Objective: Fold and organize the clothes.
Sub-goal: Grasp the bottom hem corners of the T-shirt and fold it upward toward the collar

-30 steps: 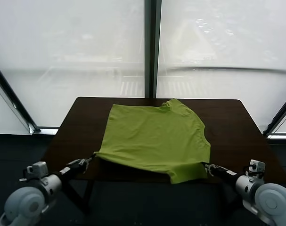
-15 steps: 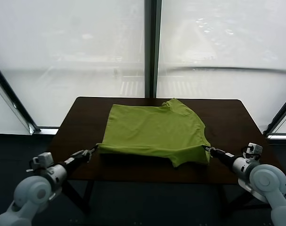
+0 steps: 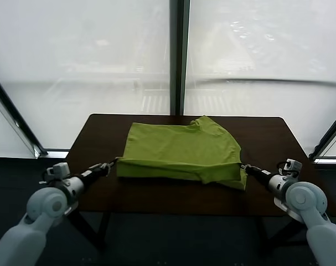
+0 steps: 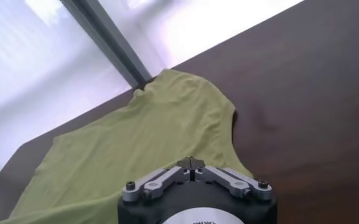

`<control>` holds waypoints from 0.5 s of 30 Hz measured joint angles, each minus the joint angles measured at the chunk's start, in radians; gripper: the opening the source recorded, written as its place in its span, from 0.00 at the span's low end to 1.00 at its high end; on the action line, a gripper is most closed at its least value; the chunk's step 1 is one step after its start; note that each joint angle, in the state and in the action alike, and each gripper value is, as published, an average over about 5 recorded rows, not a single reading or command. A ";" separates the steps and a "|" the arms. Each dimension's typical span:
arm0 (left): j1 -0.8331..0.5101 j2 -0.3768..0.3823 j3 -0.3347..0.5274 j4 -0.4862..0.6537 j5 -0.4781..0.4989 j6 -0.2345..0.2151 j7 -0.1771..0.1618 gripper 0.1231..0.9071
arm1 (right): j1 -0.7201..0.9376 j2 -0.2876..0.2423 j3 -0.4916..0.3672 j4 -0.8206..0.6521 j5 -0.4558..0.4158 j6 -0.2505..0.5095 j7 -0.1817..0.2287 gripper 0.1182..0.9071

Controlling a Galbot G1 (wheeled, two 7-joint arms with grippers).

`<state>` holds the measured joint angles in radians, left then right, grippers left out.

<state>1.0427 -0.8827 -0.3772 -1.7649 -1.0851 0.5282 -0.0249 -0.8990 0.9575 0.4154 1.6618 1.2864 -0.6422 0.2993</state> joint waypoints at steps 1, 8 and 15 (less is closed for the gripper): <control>-0.007 -0.002 0.006 0.006 0.002 0.000 0.000 0.03 | 0.007 0.003 -0.006 -0.006 -0.005 0.002 -0.001 0.03; -0.048 -0.006 0.038 0.048 0.013 -0.002 0.005 0.03 | 0.039 0.025 -0.029 -0.043 -0.037 0.014 -0.011 0.03; -0.096 -0.010 0.074 0.093 0.024 -0.011 0.012 0.03 | 0.044 0.041 -0.030 -0.059 -0.046 0.018 -0.012 0.03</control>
<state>0.9471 -0.8932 -0.3029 -1.6716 -1.0607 0.5168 -0.0125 -0.8549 0.9982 0.3853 1.6027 1.2404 -0.6241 0.2874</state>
